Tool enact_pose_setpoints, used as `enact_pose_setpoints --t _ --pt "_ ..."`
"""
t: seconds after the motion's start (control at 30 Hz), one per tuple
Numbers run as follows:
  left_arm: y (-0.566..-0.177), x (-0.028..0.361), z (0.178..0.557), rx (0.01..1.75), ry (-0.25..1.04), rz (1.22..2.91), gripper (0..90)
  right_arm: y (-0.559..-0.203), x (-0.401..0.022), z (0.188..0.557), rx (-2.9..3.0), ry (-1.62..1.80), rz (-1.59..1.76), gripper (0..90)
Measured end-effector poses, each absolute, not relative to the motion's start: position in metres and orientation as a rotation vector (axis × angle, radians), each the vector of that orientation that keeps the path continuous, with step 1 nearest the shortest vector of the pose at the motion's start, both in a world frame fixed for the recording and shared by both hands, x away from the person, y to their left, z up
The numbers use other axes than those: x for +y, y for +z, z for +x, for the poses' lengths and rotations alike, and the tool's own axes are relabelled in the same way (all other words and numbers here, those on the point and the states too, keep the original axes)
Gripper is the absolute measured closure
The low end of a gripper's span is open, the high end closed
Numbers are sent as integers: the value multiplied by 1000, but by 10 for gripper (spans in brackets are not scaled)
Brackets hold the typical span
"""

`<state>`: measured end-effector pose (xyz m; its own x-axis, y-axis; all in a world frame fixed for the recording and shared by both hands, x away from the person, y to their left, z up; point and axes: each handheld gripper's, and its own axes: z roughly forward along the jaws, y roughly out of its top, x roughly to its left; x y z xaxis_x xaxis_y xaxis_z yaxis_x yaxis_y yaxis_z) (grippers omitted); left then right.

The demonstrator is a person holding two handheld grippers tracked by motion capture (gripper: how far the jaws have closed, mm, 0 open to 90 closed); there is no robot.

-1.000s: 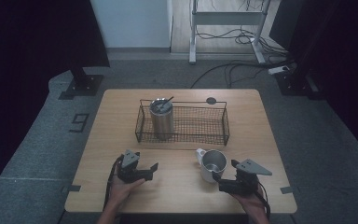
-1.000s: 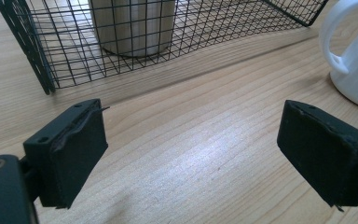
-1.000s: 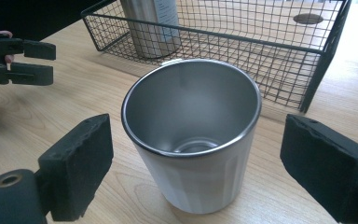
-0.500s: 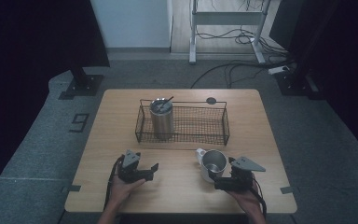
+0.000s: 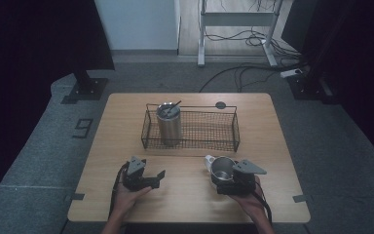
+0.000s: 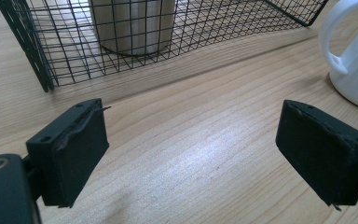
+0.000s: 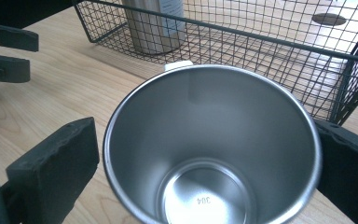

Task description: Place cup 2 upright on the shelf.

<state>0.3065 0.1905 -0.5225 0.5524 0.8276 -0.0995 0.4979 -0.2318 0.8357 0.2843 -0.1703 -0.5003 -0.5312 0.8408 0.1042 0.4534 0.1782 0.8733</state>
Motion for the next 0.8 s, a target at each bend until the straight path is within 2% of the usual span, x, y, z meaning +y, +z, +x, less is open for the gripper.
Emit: enact_pose_setpoints --t 0.33,0.47,0.8 --pt "-523 190 306 1089 466 1899 93 -508 -160 298 2088 1249 1195 0" --pt "-522 191 306 1093 465 1897 97 -511 -157 300 2071 1227 1195 46" --pt "-523 191 307 1097 464 1901 101 -511 -159 300 2082 1228 1163 55"
